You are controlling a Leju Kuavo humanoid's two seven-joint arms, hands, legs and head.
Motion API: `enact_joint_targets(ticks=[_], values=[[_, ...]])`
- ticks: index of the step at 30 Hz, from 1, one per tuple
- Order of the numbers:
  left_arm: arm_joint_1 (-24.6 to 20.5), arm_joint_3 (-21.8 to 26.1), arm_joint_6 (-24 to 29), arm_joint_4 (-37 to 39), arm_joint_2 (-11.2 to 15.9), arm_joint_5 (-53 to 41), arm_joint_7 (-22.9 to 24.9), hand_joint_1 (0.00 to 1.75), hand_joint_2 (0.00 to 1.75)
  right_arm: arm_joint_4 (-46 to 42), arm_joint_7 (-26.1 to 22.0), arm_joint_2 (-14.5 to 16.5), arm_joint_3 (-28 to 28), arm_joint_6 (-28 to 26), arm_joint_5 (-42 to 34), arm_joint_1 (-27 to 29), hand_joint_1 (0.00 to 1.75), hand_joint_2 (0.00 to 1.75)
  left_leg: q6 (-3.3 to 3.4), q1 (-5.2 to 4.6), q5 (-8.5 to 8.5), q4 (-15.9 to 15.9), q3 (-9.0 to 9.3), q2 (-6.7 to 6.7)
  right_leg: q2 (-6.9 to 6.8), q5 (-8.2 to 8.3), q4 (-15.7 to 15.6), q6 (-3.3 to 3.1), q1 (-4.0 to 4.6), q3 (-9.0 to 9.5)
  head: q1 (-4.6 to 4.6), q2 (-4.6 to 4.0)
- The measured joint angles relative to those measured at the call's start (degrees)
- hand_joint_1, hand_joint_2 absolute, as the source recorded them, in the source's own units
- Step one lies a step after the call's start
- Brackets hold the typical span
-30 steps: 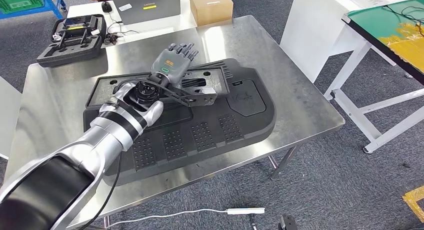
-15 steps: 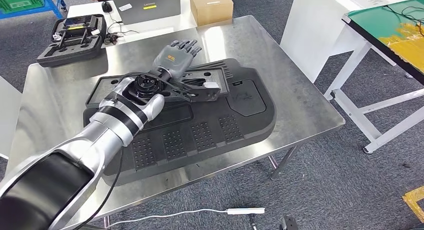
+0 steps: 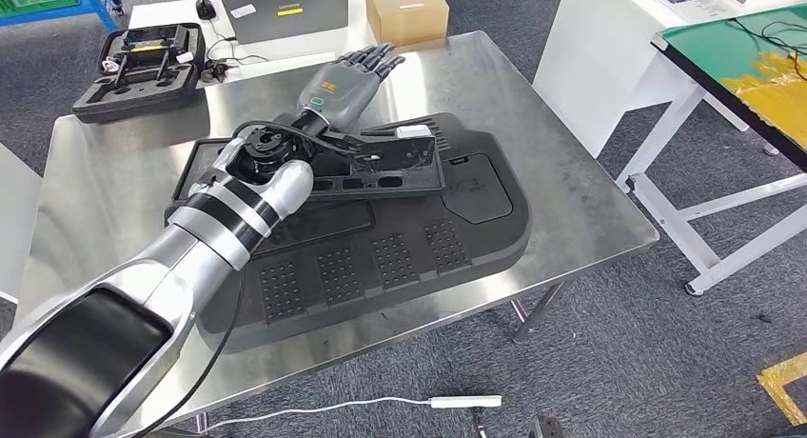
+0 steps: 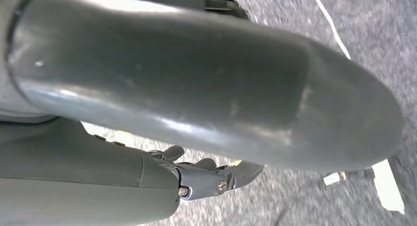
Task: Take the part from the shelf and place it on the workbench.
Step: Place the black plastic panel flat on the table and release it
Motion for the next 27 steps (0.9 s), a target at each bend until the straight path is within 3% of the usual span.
enact_joint_targets(ticks=[1,2,4,5,6,7,10,11,13,15,17,18,20,22,27], values=[[0.3,0.0,0.2,-0.2,0.1,0.7,0.0,0.00,1.75,0.0,0.0,0.0,-0.2,0.1,0.1,0.0,0.00,0.00,-0.14,0.09,0.07,0.0,-0.20,0.00,-0.03,-0.52,1.8,0.38,-0.17,-0.66,-0.01,0.00],[0.6,0.0,0.4,-0.3,0.2,1.4,-0.1,0.00,1.75,0.0,0.0,0.0,-0.3,0.1,0.2,0.1,0.00,0.00,-0.36,0.24,0.19,0.0,-0.41,-0.02,-0.06,-0.13,1.5,0.97,-0.35,-0.23,-0.01,0.00],[0.9,0.0,0.7,-0.6,0.5,2.3,-0.1,0.00,1.75,0.0,0.0,-0.1,-0.6,0.1,0.3,0.1,0.00,0.00,-1.06,0.65,0.52,0.2,-0.84,-0.11,-0.07,2.29,-5.5,2.49,-0.94,3.87,0.02,0.00],[0.9,0.1,0.8,-0.7,0.6,2.5,-0.1,0.00,1.75,0.0,0.0,0.0,-0.7,0.2,0.4,0.0,0.00,0.00,-1.50,0.76,0.66,0.3,-1.11,-0.21,0.06,3.41,-9.2,2.99,-1.08,6.22,0.07,0.00],[0.8,0.1,0.8,-0.9,0.6,2.7,-0.1,0.00,1.75,0.0,0.0,0.0,-0.8,0.2,0.4,0.0,0.00,0.00,-1.99,0.74,0.77,0.5,-1.37,-0.31,0.36,4.24,-11.7,3.07,-1.13,7.63,0.07,0.00],[0.8,0.1,0.9,-1.0,0.7,2.9,-0.1,0.00,1.75,0.0,0.0,0.1,-0.9,0.2,0.5,-0.1,0.00,0.00,-2.45,0.63,0.90,0.8,-1.64,-0.45,0.67,4.50,-12.8,2.66,-1.05,8.27,0.06,0.00],[0.9,0.2,1.1,-1.3,1.1,3.4,-0.2,0.00,1.75,-0.1,0.0,0.2,-1.1,0.2,0.7,0.0,0.00,0.00,-3.33,0.64,1.42,1.0,-2.03,-0.76,0.89,4.70,-12.2,0.72,-0.82,7.70,-0.31,0.00],[0.9,0.2,1.2,-1.3,1.3,3.6,-0.2,0.00,1.75,-0.1,0.0,0.1,-1.2,0.2,0.7,0.0,0.00,0.00,-3.45,0.71,0.89,1.7,-2.35,-0.19,0.69,4.89,-12.2,0.29,-0.88,7.59,-0.44,0.00],[0.9,0.2,1.4,-1.3,1.6,4.2,-0.2,0.00,1.75,-0.2,0.0,0.2,-1.4,0.2,0.9,0.1,0.00,0.00,-3.59,0.74,-2.38,6.7,-4.35,1.67,0.20,5.23,-12.2,-0.54,-0.88,7.39,-0.62,0.00],[1.1,0.1,1.5,-1.3,1.6,4.9,0.0,0.00,1.75,-0.2,0.0,0.2,-1.6,0.2,1.2,0.4,0.00,0.00,-3.54,0.62,-6.47,14.6,-7.36,2.90,-0.35,5.36,-12.2,-0.99,-0.40,7.24,-0.76,0.00],[1.4,0.1,1.5,-1.3,1.7,5.6,0.1,0.00,1.75,-0.2,0.0,0.2,-1.9,0.2,1.5,0.5,0.00,0.00,-3.22,0.57,-7.24,17.8,-8.11,3.04,-0.82,5.37,-12.2,-1.10,0.02,7.18,-0.79,0.00],[1.5,0.1,1.5,-1.4,1.7,5.8,0.2,0.00,1.75,-0.2,0.0,0.2,-2.1,0.2,1.6,0.5,0.00,0.00,-2.90,0.49,-6.21,16.3,-6.92,3.05,-0.96,5.36,-12.2,-1.11,0.18,7.19,-0.79,0.00],[1.4,0.1,1.5,-1.5,1.9,6.3,0.3,0.00,1.75,-0.3,0.0,0.3,-2.3,0.2,1.9,0.5,0.00,0.00,-1.91,0.07,-3.76,9.3,-2.53,3.23,-1.12,5.30,-12.2,-1.13,0.46,7.22,-0.77,0.00],[1.3,0.1,1.5,-1.8,2.1,6.6,0.5,0.00,1.75,-0.3,0.0,0.4,-2.5,0.3,2.0,0.5,0.00,0.00,-1.31,-0.55,-3.10,4.3,0.40,3.55,-1.33,5.23,-12.2,-1.05,0.70,7.12,-0.73,0.00],[1.4,0.1,1.5,-2.0,2.4,7.3,0.8,0.00,1.75,-0.3,0.2,0.4,-3.2,0.3,2.6,0.5,0.00,0.00,-1.75,-1.23,-3.27,2.8,0.63,3.40,-1.73,5.08,-12.3,-0.75,0.74,6.97,-0.67,0.00]])
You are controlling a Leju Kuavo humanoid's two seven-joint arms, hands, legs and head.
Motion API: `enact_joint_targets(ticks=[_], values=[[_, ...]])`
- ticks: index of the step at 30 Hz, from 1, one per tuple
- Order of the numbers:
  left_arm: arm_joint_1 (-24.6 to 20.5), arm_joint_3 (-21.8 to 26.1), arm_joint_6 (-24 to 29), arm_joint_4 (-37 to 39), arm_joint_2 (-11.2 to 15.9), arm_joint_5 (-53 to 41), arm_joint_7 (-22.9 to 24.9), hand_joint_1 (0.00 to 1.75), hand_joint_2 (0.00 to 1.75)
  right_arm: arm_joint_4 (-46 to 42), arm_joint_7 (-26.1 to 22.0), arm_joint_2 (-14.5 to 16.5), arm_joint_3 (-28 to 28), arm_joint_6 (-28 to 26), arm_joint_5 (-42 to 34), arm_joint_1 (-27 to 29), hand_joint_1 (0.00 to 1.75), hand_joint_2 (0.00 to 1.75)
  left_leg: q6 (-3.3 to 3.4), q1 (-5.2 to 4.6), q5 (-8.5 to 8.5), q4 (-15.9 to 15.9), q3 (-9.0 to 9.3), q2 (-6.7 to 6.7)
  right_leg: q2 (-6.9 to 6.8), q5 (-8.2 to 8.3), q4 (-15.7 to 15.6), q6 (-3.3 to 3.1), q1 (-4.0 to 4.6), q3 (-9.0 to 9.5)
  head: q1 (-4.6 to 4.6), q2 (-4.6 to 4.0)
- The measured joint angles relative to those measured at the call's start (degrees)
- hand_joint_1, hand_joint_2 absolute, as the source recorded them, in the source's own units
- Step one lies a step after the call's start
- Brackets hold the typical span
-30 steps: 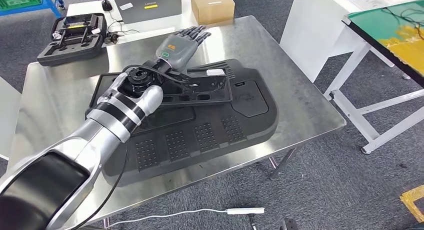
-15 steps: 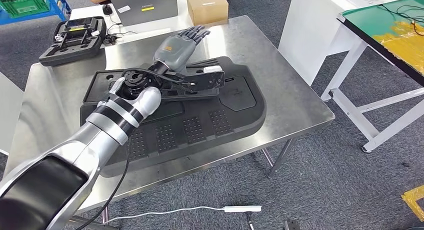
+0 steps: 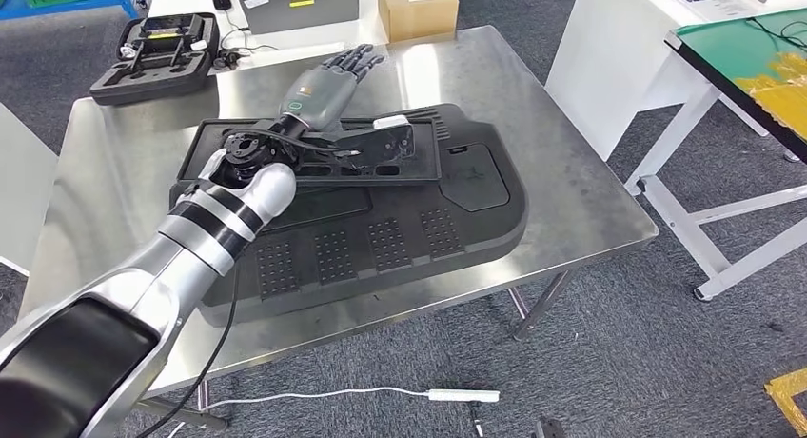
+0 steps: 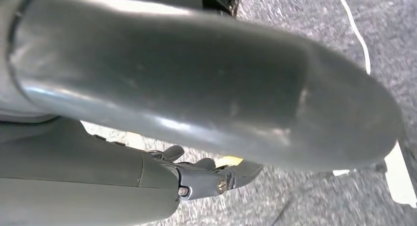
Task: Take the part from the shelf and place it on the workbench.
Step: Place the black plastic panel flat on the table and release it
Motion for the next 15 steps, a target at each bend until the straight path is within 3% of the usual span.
enact_joint_targets(ticks=[6,12,14,15], values=[[0.1,0.0,0.1,0.0,0.4,0.5,0.3,0.00,1.75,0.0,0.1,0.1,-0.6,0.0,0.6,0.0,0.00,0.00,0.59,-0.46,-0.05,0.2,-0.31,-0.12,-0.05,0.55,-1.0,0.90,-0.35,0.25,0.01,0.00],[0.2,0.0,0.2,-0.2,0.9,0.6,0.5,0.00,1.75,-0.1,0.1,0.2,-1.0,0.1,0.7,0.0,0.00,0.00,1.88,-0.82,0.12,0.0,-0.37,-0.13,-0.04,0.78,-1.3,1.89,-0.87,0.14,-0.04,0.00],[0.1,0.0,0.3,-0.5,0.9,0.6,0.5,0.00,1.75,-0.1,0.1,0.2,-1.1,0.1,0.7,0.0,0.00,0.00,2.50,-0.38,0.57,-0.6,-0.08,-0.08,0.15,-0.39,0.6,1.90,-0.83,-0.81,0.08,0.01],[0.1,0.0,0.3,-0.6,0.9,0.6,0.5,0.00,1.75,-0.2,0.1,0.2,-1.1,0.1,0.8,0.0,0.00,0.00,2.78,-0.16,0.82,-0.8,0.01,-0.06,0.31,-1.75,3.2,1.70,-0.81,-2.06,0.20,0.01]])
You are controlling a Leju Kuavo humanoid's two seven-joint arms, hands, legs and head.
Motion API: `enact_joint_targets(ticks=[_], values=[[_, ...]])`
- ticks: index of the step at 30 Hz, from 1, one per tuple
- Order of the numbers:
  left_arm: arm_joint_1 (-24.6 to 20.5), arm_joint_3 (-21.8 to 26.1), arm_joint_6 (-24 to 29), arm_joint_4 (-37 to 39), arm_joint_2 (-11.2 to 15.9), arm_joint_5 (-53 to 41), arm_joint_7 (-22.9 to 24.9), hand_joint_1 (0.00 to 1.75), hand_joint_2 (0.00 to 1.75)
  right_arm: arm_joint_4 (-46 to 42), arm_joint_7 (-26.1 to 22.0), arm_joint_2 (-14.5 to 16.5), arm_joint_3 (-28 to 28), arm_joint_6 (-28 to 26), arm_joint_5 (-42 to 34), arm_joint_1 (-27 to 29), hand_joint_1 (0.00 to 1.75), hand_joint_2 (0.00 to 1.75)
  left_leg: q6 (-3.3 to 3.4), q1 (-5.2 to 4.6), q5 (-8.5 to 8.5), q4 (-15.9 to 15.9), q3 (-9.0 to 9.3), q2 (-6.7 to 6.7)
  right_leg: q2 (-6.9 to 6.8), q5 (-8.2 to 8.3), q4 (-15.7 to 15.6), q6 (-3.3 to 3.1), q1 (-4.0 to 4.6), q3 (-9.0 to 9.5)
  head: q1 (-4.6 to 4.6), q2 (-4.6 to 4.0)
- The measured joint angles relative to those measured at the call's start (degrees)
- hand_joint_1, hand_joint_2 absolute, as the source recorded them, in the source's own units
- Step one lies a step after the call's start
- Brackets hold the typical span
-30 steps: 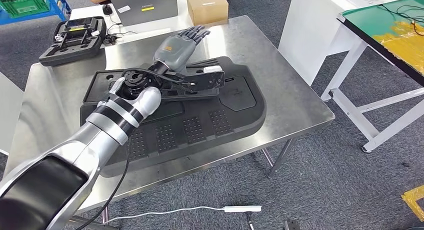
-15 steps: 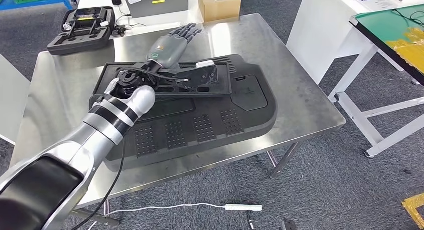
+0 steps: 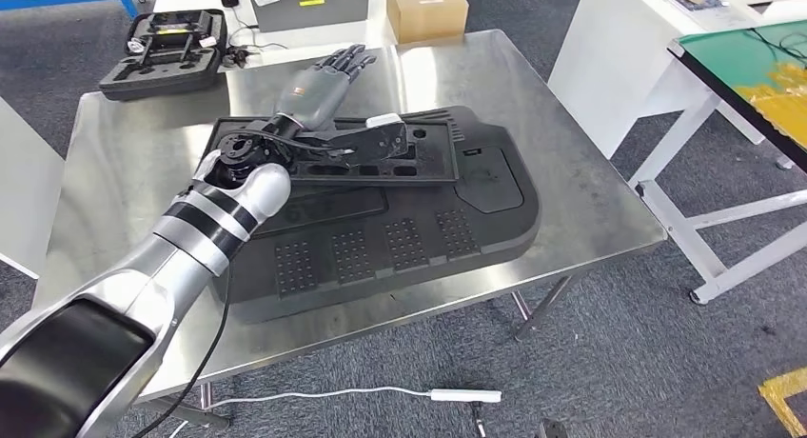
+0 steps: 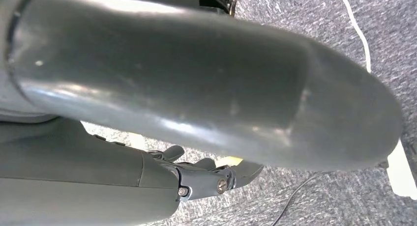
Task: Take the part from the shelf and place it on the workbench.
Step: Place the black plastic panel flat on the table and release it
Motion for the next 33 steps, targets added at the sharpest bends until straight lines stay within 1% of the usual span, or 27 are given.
enact_joint_targets(ticks=[2,3,4,5,7,8,9,10,11,13,14,15,16,17,18,19,20,21,23,24,25,27,28,29,30,32,33], values=[[0.2,0.0,0.1,-0.1,0.0,0.0,0.1,0.00,1.75,0.0,0.1,0.0,0.0,0.0,0.2,0.0,0.00,0.00,0.22,-0.02,0.24,0.0,-0.20,-0.03,0.29,-3.33,7.7,-0.46,0.09,-3.59,0.16,0.00],[0.5,0.0,0.2,-0.1,0.0,0.0,0.2,0.00,1.75,0.0,0.2,0.0,-0.1,0.0,0.3,0.0,0.00,0.00,0.20,-0.04,0.34,0.0,-0.34,-0.09,0.36,-4.31,10.7,-0.45,0.08,-5.04,0.16,-0.01],[0.7,0.0,0.4,-0.1,0.0,0.1,0.3,0.00,1.75,0.0,0.3,0.0,-0.1,0.1,0.5,0.1,0.00,0.00,0.12,-0.06,0.46,0.0,-0.47,-0.17,0.40,-4.48,12.0,-0.26,0.08,-5.65,0.15,-0.01],[0.8,0.0,0.6,-0.1,0.0,0.1,0.4,0.00,1.31,0.0,0.3,0.0,-0.2,0.1,0.6,0.1,0.00,0.00,-0.03,-0.03,0.61,0.0,-0.60,-0.27,0.41,-3.64,10.6,0.09,0.08,-5.02,0.16,-0.01],[0.9,0.0,1.1,-0.3,0.1,0.3,0.5,0.00,0.44,0.0,0.4,-0.1,-0.4,0.2,1.0,0.1,0.00,0.00,-0.52,0.05,0.97,0.0,-0.82,-0.51,0.48,-0.59,2.8,0.71,0.06,-1.13,0.19,-0.01],[0.9,0.0,1.5,-0.4,0.1,0.3,0.5,0.00,0.00,0.0,0.5,-0.1,-0.5,0.2,1.1,0.1,0.00,0.00,-0.83,-0.02,1.17,0.1,-0.95,-0.61,0.56,0.84,-0.8,0.70,0.16,0.79,0.17,-0.01],[0.9,0.0,1.8,-0.5,0.1,0.4,0.5,0.00,0.00,0.0,0.6,-0.1,-0.6,0.2,1.3,0.1,0.00,0.00,-1.18,-0.10,1.40,0.1,-1.07,-0.68,0.63,1.75,-3.1,0.50,0.27,1.95,0.11,0.00],[0.9,0.0,2.2,-0.6,0.2,0.4,0.4,0.00,0.00,0.0,0.6,0.0,-0.6,0.3,1.5,0.0,0.00,0.00,-1.53,-0.17,1.67,0.0,-1.18,-0.71,0.70,2.21,-3.9,0.12,0.43,2.30,0.05,0.00],[0.9,0.1,2.4,-0.7,0.2,0.4,0.4,0.00,0.00,0.0,0.7,0.0,-0.6,0.3,1.6,0.0,0.00,0.00,-1.87,-0.21,1.97,-0.1,-1.26,-0.72,0.71,2.58,-3.7,-0.27,0.63,2.22,-0.04,0.00],[0.9,0.1,2.8,-0.7,0.5,0.4,0.3,0.00,0.00,-0.1,0.7,0.1,-0.8,0.3,1.9,0.0,0.00,0.00,-2.56,0.01,1.80,0.2,-1.62,-0.65,0.55,3.29,-3.8,-1.22,0.32,1.86,-0.06,-0.01],[0.9,0.2,3.0,-0.7,0.7,0.4,0.3,0.00,0.00,-0.1,0.7,0.2,-0.9,0.3,2.0,0.0,0.00,0.00,-2.88,0.15,0.54,1.4,-2.15,-0.56,0.44,3.71,-3.9,-1.78,0.13,1.61,-0.15,-0.01],[0.9,0.3,3.1,-0.7,0.9,0.4,0.2,0.00,0.00,-0.1,0.8,0.2,-1.0,0.3,2.2,0.0,0.00,0.00,-3.19,0.31,-1.50,3.8,-3.05,-0.47,0.30,4.13,-4.0,-2.27,-0.08,1.28,-0.22,-0.01],[1.0,0.4,3.1,-0.8,1.0,0.4,0.2,0.00,0.00,-0.2,0.8,0.2,-1.0,0.3,2.2,0.0,0.00,0.00,-3.49,0.46,-4.12,7.4,-4.23,-0.37,0.18,4.47,-4.0,-2.61,0.00,0.86,-0.30,-0.01],[1.0,0.5,3.1,-0.8,1.1,0.4,0.2,0.00,0.00,-0.2,0.8,0.2,-1.1,0.3,2.3,0.0,0.00,0.00,-3.75,0.61,-6.56,11.4,-5.45,-0.34,0.07,4.79,-4.0,-2.84,0.05,0.39,-0.37,-0.01],[1.2,0.5,3.1,-0.8,1.2,0.4,0.2,0.00,0.00,-0.2,0.8,0.2,-1.1,0.3,2.4,0.0,0.00,0.00,-3.98,0.74,-8.27,14.6,-6.25,-0.32,-0.04,5.11,-3.9,-2.87,0.09,-0.07,-0.36,-0.01],[1.3,0.5,3.1,-0.8,1.3,0.4,0.2,0.00,0.00,-0.2,0.8,0.3,-1.2,0.3,2.4,0.0,0.00,0.00,-4.17,0.89,-9.03,16.2,-6.17,-0.30,-0.13,5.43,-3.9,-2.79,0.08,-0.52,-0.37,-0.01],[1.4,0.5,3.1,-0.8,1.3,0.4,0.2,0.00,0.00,-0.2,0.8,0.3,-1.3,0.3,2.4,0.0,0.00,0.00,-4.31,1.06,-8.75,15.5,-4.90,-0.23,-0.19,5.72,-3.8,-2.64,0.02,-0.94,-0.38,-0.01],[1.4,0.6,3.2,-0.8,1.3,0.4,0.2,0.00,0.00,-0.2,0.8,0.3,-1.3,0.3,2.4,0.0,0.00,0.00,-4.41,1.28,-7.71,12.7,-2.53,-0.11,-0.22,5.98,-3.7,-2.44,-0.06,-1.29,-0.39,-0.01],[1.2,0.7,3.2,-0.8,1.4,0.4,0.2,0.00,0.00,-0.3,0.9,0.4,-1.4,0.3,2.5,0.0,0.00,0.00,-4.55,1.52,-5.94,4.9,2.67,0.12,-0.29,6.42,-3.4,-1.89,-0.01,-1.92,-0.39,-0.01],[1.2,0.7,3.2,-0.8,1.4,0.4,0.1,0.00,0.00,-0.3,0.9,0.4,-1.4,0.3,2.6,-0.1,0.00,0.00,-4.43,1.47,-5.47,2.5,4.08,0.12,-0.32,6.68,-3.3,-1.52,0.08,-2.21,-0.34,-0.01],[1.1,0.8,3.3,-0.9,1.4,0.4,0.1,0.00,0.00,-0.3,0.9,0.4,-1.5,0.3,2.7,-0.1,0.00,0.00,-4.16,1.29,-5.34,1.3,4.48,0.05,-0.35,6.99,-3.3,-1.07,0.19,-2.45,-0.30,-0.01],[1.1,0.8,3.3,-0.9,1.6,0.5,0.1,0.00,0.00,-0.4,1.0,0.4,-1.5,0.4,2.8,-0.1,0.00,0.00,-3.15,0.82,-4.55,1.3,3.89,-0.10,-0.36,7.75,-3.6,0.03,0.16,-2.79,-0.24,-0.01],[1.1,0.9,3.4,-0.9,1.6,0.5,0.1,0.00,0.00,-0.4,1.0,0.4,-1.5,0.4,2.9,-0.1,0.00,0.00,-2.59,0.74,-4.03,1.2,3.58,-0.08,-0.31,7.66,-3.5,0.39,0.05,-3.08,-0.26,-0.01],[1.1,0.9,3.4,-0.9,1.6,0.6,0.1,0.00,0.00,-0.4,1.0,0.4,-1.6,0.4,3.0,0.0,0.00,0.00,-2.01,0.75,-3.47,1.0,3.19,-0.05,-0.23,6.80,-2.7,0.49,0.01,-3.66,-0.18,-0.01],[1.0,0.9,3.4,-1.0,1.6,0.8,0.1,0.00,0.00,-0.4,1.0,0.4,-1.6,0.4,3.1,0.0,0.00,0.00,-1.47,0.84,-2.85,0.9,2.66,-0.01,-0.12,5.09,-0.7,0.33,-0.01,-4.60,-0.05,-0.01],[1.0,1.0,3.4,-1.1,1.6,1.0,0.1,0.00,0.00,-0.4,1.0,0.5,-1.8,0.6,3.4,-0.1,0.00,0.00,-0.86,0.80,-1.72,0.9,1.23,0.01,0.17,0.31,6.4,-0.25,0.09,-7.10,0.21,-0.01],[1.1,1.0,3.4,-1.1,1.6,1.2,0.0,0.00,0.00,-0.4,1.0,0.5,-1.8,0.7,3.5,-0.1,0.00,0.00,-0.74,0.70,-1.12,0.9,0.41,0.00,0.30,-1.51,10.2,-0.28,0.12,-8.06,0.26,-0.01]])
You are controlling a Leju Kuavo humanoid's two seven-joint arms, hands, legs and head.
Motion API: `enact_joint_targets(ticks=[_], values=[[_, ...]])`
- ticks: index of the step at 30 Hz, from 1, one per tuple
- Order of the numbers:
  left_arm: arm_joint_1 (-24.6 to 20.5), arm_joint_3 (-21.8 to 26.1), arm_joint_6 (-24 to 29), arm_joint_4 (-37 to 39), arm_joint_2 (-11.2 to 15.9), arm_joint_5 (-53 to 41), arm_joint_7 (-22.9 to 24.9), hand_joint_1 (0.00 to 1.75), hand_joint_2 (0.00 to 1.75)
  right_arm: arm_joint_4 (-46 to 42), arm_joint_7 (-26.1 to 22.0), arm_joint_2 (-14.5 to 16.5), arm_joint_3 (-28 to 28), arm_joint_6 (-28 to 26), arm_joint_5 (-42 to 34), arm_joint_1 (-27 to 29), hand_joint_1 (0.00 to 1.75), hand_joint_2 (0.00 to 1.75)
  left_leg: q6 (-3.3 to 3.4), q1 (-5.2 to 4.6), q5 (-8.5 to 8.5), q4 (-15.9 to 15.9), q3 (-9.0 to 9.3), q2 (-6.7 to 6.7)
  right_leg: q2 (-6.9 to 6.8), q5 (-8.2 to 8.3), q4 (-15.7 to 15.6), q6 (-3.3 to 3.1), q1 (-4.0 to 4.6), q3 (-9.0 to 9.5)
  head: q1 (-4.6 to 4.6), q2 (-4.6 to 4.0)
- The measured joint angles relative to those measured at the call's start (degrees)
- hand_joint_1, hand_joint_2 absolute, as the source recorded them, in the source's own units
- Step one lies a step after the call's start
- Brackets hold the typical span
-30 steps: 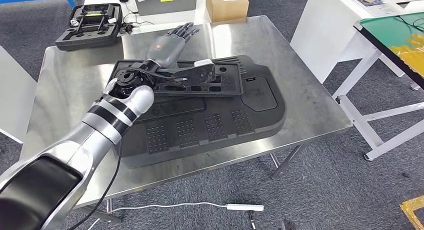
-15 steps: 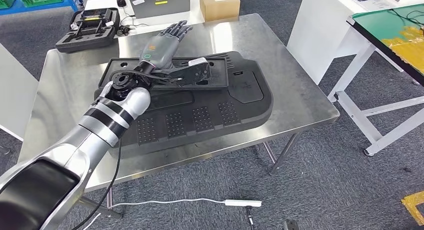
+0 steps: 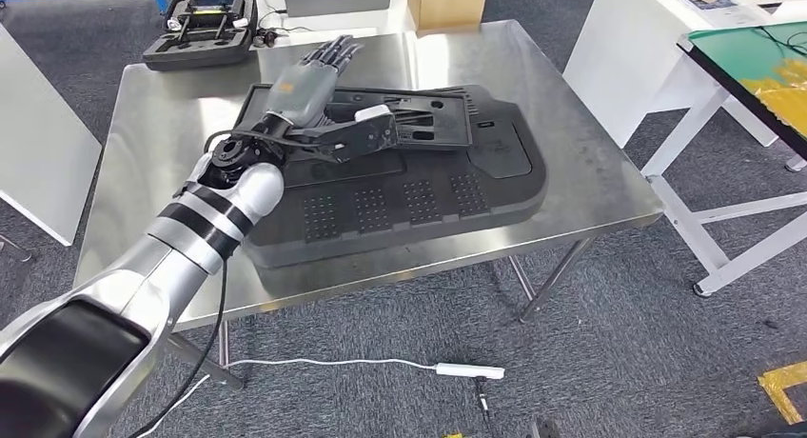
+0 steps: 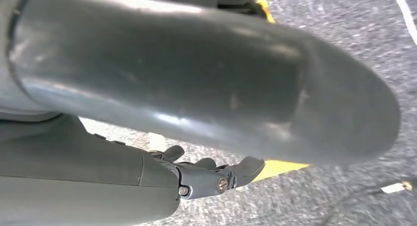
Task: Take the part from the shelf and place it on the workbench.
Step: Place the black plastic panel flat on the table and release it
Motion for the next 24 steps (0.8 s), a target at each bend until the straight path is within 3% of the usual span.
enact_joint_targets(ticks=[1,2,4,6,8,10,11,13,15,16,17,18,19,21,22,24], values=[[0.1,0.0,0.0,0.0,0.0,0.1,0.0,0.00,0.00,0.0,0.0,0.0,-0.1,0.1,0.1,0.0,0.00,0.00,0.04,-0.12,0.61,0.0,-0.80,-0.02,0.08,-0.94,2.4,0.16,0.04,-0.26,-0.01,0.00],[0.2,0.0,0.0,0.0,0.1,0.1,0.0,0.00,0.00,0.0,0.0,0.0,-0.1,0.2,0.2,0.0,0.00,0.00,0.03,-0.21,1.22,0.0,-1.61,-0.04,0.12,-0.90,2.9,0.46,0.12,0.49,-0.01,0.00],[0.3,0.1,0.0,-0.1,0.3,0.2,0.0,0.00,0.00,-0.1,0.0,0.0,-0.2,0.3,0.3,-0.1,0.00,0.00,-0.14,-0.28,2.46,0.0,-3.04,-0.11,0.22,0.86,-2.3,0.80,0.47,5.24,-0.01,0.00],[0.3,0.3,0.0,-0.4,0.4,0.2,0.0,0.00,0.00,-0.2,0.0,-0.2,-0.2,0.3,0.3,-0.1,0.00,0.00,-0.60,-0.28,3.62,0.0,-4.02,-0.15,0.36,1.36,-10.3,0.09,1.09,11.15,-0.10,0.00],[0.3,0.5,0.1,-0.6,0.5,0.2,-0.1,0.00,0.00,-0.3,0.0,-0.3,-0.3,0.3,0.3,-0.1,0.00,0.00,-1.29,-0.14,4.78,-0.5,-4.26,-0.08,0.43,1.17,-14.0,-0.74,1.64,13.21,0.01,0.00],[0.3,0.6,0.1,-0.6,0.6,0.2,-0.1,0.00,0.00,-0.4,0.0,-0.3,-0.4,0.4,0.3,-0.1,0.00,0.00,-1.98,-0.08,5.69,-1.1,-4.32,-0.05,0.33,2.31,-14.5,-1.35,1.41,12.53,0.19,0.00],[0.3,0.6,0.1,-0.6,0.7,0.2,-0.1,0.00,0.00,-0.4,0.0,-0.3,-0.5,0.4,0.3,-0.1,0.00,0.00,-2.28,-0.09,4.97,-0.9,-4.64,-0.03,0.21,2.94,-14.8,-1.80,1.10,12.24,0.19,0.00],[0.3,0.6,0.1,-0.6,1.0,0.3,-0.1,0.00,0.00,-0.4,0.0,-0.2,-0.5,0.4,0.3,-0.2,0.00,0.00,-2.82,0.07,0.29,2.8,-5.95,0.09,-0.12,4.34,-15.1,-2.61,0.43,11.39,-0.01,0.00],[0.4,0.7,0.1,-0.6,1.3,0.4,-0.1,0.00,0.00,-0.5,-0.1,-0.2,-0.6,0.4,0.5,-0.2,0.00,0.00,-3.46,0.36,-5.09,10.1,-7.44,0.18,-0.35,5.52,-15.0,-2.87,0.43,10.01,-0.20,0.00],[0.5,0.7,0.1,-0.6,1.4,0.4,-0.2,0.00,0.00,-0.5,-0.1,-0.1,-0.6,0.4,0.6,-0.1,0.00,0.00,-3.79,0.55,-6.10,13.2,-7.66,0.20,-0.44,6.03,-15.0,-2.74,0.37,9.33,-0.20,0.00],[0.6,0.8,0.2,-0.6,1.4,0.5,-0.2,0.00,0.00,-0.5,-0.1,-0.1,-0.6,0.4,0.7,-0.1,0.00,0.00,-4.11,0.79,-5.84,14.7,-7.12,0.22,-0.53,6.45,-14.9,-2.57,0.23,8.68,-0.22,0.00],[0.8,0.8,0.2,-0.6,1.5,0.6,-0.3,0.00,0.00,-0.5,-0.1,0.0,-0.6,0.4,0.9,-0.1,0.00,0.00,-4.42,1.07,-4.66,14.3,-5.73,0.26,-0.59,6.79,-14.8,-2.34,0.03,8.10,-0.21,0.00],[0.9,0.9,0.3,-0.6,1.5,0.7,-0.4,0.00,0.00,-0.5,-0.1,0.0,-0.6,0.4,1.0,-0.1,0.00,0.00,-4.81,1.42,-3.24,11.8,-3.29,0.31,-0.62,7.04,-14.6,-2.07,-0.22,7.56,-0.22,0.00],[0.8,1.0,0.4,-0.7,1.6,0.8,-0.5,0.00,0.00,-0.5,-0.1,-0.1,-0.6,0.4,1.3,-0.1,0.00,0.00,-5.53,1.65,-2.84,5.0,1.71,0.27,-0.66,7.46,-14.1,-1.45,-0.39,6.62,-0.33,0.00],[0.8,1.0,0.5,-0.7,1.7,0.8,-0.5,0.00,0.00,-0.5,-0.2,-0.1,-0.6,0.5,1.5,-0.1,0.00,0.00,-5.59,1.59,-3.35,2.5,3.26,0.20,-0.66,7.73,-13.9,-1.05,-0.32,6.25,-0.37,0.00],[0.9,1.1,0.6,-1.0,1.9,0.7,-0.5,0.00,0.00,-0.5,-0.2,-0.2,-0.7,0.5,1.9,-0.1,0.00,0.00,-4.87,1.12,-3.99,0.9,3.67,0.01,-0.67,8.38,-13.9,-0.14,-0.13,5.79,-0.45,0.00]])
